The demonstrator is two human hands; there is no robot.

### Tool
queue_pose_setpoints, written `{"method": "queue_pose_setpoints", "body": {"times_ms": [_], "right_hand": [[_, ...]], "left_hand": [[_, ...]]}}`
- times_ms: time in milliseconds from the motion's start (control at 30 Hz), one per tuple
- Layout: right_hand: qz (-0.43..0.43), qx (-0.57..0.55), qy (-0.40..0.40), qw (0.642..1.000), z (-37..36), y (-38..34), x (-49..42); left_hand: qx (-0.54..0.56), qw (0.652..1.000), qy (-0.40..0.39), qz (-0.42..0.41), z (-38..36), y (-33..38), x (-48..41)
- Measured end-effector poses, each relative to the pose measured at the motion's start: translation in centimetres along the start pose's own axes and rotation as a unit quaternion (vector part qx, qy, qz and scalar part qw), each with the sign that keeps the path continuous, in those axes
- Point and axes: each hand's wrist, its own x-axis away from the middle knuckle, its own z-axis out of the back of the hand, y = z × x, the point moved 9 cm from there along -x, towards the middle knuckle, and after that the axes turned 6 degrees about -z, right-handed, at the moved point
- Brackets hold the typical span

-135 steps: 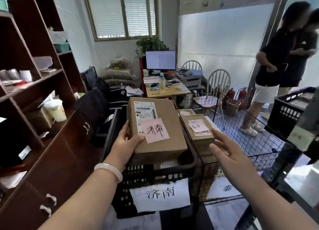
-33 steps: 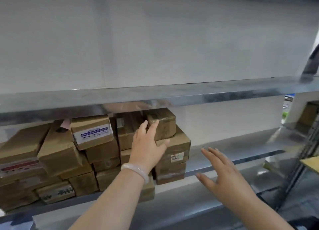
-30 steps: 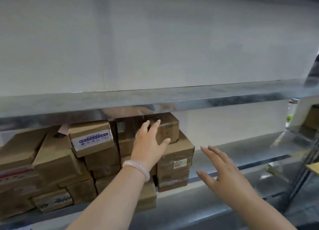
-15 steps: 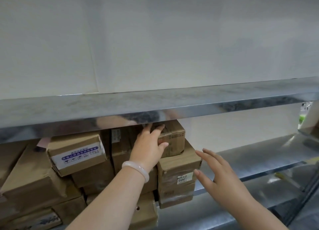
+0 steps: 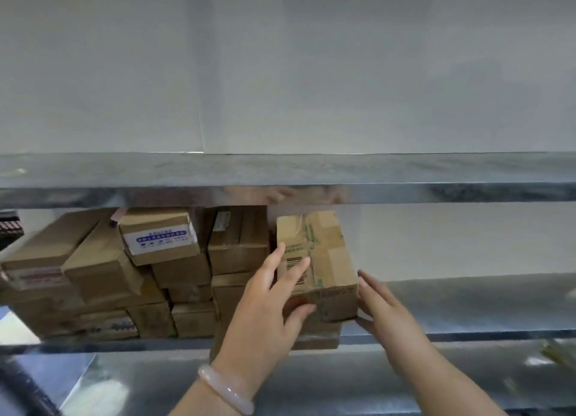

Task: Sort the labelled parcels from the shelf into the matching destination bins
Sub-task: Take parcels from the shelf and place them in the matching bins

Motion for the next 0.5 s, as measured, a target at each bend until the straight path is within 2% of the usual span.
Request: {"method": "queue_pose_setpoints", "body": {"times_ms": [100,167,233,300,400,433,500], "right_hand": [[-0.060,-0.130,-0.089,0.986,-1.6,1.5,1.4],[-0.019,-0.145,-0.112,0.983,-1.6,1.2,2.5],[0.057,-0.097,-0.124,0.986,-1.6,0.5,3.9],[0.127,-0.027,-0.150,0.980,-2.7,-0.2,5.8],[0.194,0.072,-0.199,0.958,-6.1,-0.5,8.9],[0.198,0.074,-0.213,0.954,-7.1,-0.4,9.7],[0.176,0.036,-0.227,0.957,-8.4,-0.3,10.3]], "left_hand": [[0.073,0.996,0.032,0.043,0.4,1.8,2.5],[0.131,0.986,0.032,0.102,0.4,2.1,4.3],[0.198,0.963,0.020,0.184,0.2,2.1,6.3],[0.284,0.920,0.043,0.268,0.3,1.8,8.0],[0.322,0.870,0.108,0.357,1.8,1.6,10.8],[0.348,0.848,0.139,0.375,2.3,1.4,11.8],[0.450,0.776,0.204,0.391,3.1,0.8,14.0]]}}
